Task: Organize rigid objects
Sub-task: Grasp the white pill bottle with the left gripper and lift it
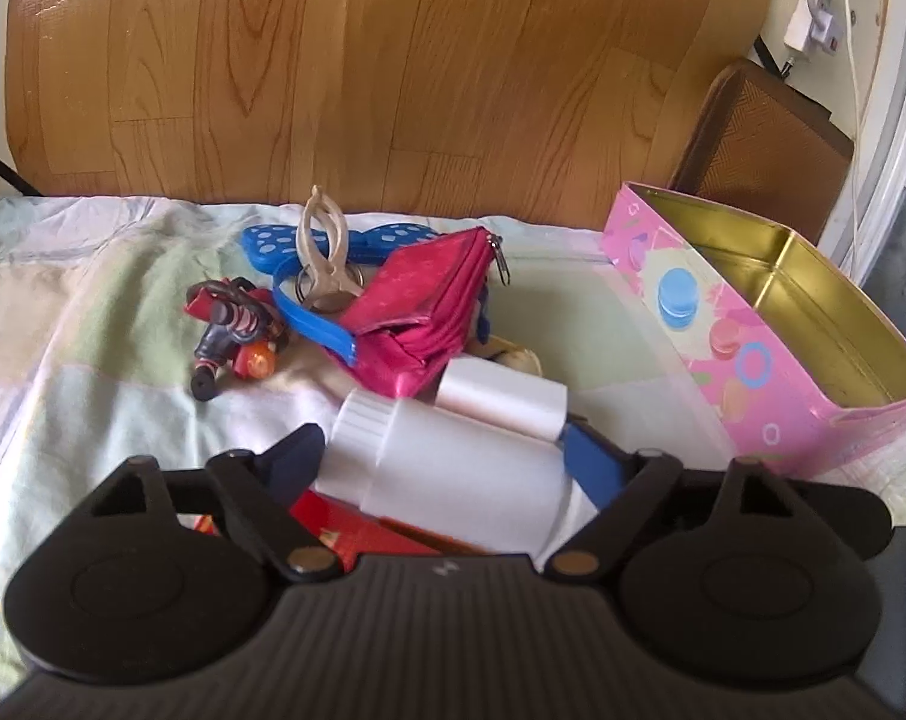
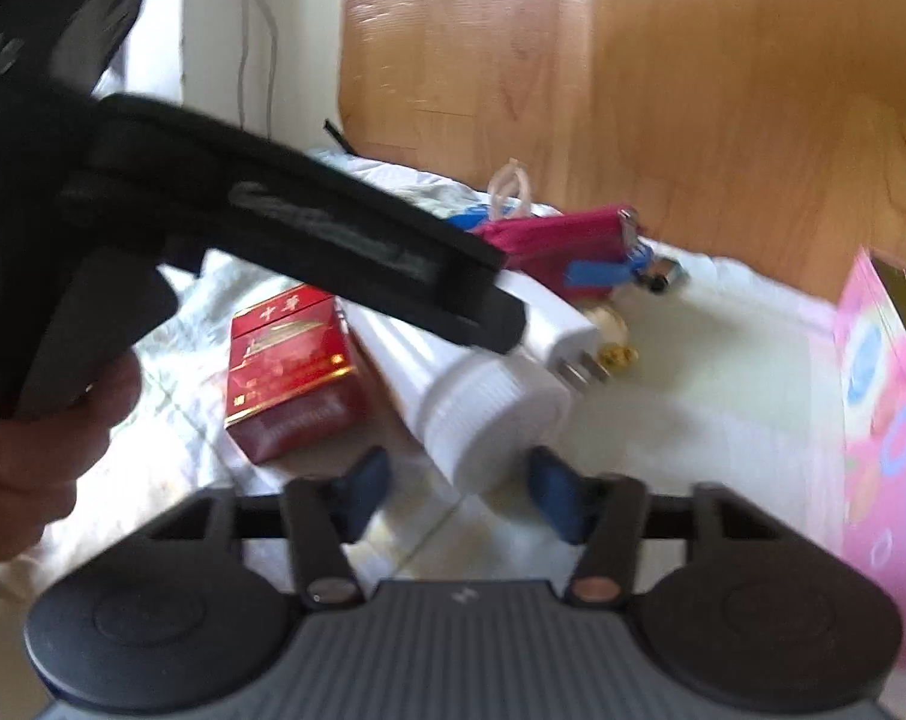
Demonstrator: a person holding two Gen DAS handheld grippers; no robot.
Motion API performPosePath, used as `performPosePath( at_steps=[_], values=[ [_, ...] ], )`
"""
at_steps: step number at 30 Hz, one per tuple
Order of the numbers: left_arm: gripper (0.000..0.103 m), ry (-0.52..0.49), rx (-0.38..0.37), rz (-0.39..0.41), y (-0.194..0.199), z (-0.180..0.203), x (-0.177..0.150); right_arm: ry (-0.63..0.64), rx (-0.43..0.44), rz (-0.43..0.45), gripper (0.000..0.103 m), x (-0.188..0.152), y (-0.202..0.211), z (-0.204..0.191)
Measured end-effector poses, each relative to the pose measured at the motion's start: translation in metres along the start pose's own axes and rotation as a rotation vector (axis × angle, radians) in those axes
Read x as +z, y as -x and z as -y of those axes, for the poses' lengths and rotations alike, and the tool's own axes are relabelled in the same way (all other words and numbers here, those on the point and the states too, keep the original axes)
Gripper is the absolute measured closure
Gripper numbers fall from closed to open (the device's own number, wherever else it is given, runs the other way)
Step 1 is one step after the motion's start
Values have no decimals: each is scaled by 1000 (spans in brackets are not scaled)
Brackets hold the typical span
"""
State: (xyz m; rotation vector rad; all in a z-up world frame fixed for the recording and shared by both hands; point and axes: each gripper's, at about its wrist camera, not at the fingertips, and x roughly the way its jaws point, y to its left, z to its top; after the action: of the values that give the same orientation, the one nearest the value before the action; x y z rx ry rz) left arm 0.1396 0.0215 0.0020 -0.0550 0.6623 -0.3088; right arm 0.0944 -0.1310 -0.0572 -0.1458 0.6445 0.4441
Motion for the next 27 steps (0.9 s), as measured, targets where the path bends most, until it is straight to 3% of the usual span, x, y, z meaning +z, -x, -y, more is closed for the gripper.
performPosePath(
  at_steps=[1, 2, 9, 16, 24, 27],
  values=[
    [14, -9, 5, 1, 2, 4, -2, -17, 5, -1, 68, -2, 4, 2],
    [14, -14, 4, 0, 4, 9, -4, -30, 1, 5, 69, -4, 10, 2],
    [11, -101, -36, 4, 22, 60, -29, -101, -40, 7, 68, -36, 57, 13],
    [10, -130, -131, -52, 24, 101, -51, -159, -128, 24, 65, -57, 106, 25],
    [10, -188, -200, -93, 27, 131, -67, -190, -152, 39, 65, -86, 141, 37],
    [10, -189, -209, -100, 31, 129, -67, -155, -155, 53, 54, -91, 151, 40]
  ],
)
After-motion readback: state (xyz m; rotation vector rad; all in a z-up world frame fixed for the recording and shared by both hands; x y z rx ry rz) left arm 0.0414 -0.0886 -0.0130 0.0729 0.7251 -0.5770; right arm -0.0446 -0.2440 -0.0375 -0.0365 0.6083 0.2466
